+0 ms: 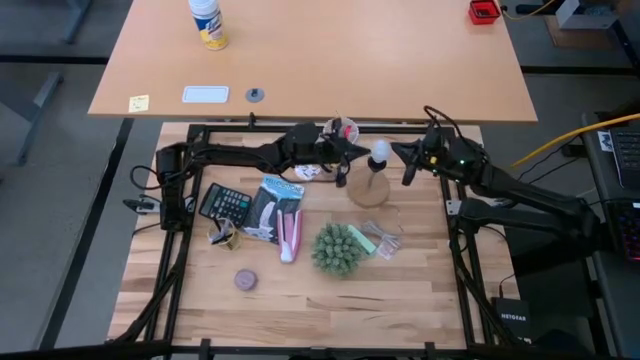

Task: Screw lightbulb
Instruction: Remove the lightbulb from the lamp

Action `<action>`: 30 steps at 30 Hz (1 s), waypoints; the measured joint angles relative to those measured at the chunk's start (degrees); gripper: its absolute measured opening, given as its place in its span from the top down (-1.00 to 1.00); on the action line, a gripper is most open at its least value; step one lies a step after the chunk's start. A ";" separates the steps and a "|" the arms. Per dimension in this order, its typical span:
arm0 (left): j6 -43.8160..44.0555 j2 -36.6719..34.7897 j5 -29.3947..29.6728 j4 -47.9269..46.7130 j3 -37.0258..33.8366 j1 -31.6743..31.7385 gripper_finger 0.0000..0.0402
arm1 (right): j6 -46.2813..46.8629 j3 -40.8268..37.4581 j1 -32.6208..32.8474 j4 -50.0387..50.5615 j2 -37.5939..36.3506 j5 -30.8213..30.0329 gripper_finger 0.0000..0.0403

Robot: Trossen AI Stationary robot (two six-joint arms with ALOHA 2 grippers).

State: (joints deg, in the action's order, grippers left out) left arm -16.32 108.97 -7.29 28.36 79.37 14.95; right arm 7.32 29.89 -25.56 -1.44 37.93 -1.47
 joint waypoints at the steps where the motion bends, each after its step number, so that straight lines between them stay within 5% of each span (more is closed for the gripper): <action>1: -0.67 0.00 -0.02 -0.60 0.00 -0.31 0.97 | -0.05 -0.01 0.00 0.06 0.45 -0.56 0.92; 15: -3.67 -0.02 0.18 -2.16 0.00 -2.61 0.97 | -5.56 -0.09 0.02 -6.59 5.34 -2.46 0.92; 23: -3.31 -2.82 3.43 -1.05 0.02 -2.56 0.97 | -9.12 -0.09 0.04 -6.24 -3.70 -4.11 0.92; 30: -2.97 -2.82 8.05 2.22 0.00 -1.22 0.97 | -5.24 -0.04 0.04 -0.34 -11.26 4.01 0.92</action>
State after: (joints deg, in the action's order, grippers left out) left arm -19.29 106.15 0.75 30.58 79.37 13.73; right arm 2.08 29.85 -25.52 -1.78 26.67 2.54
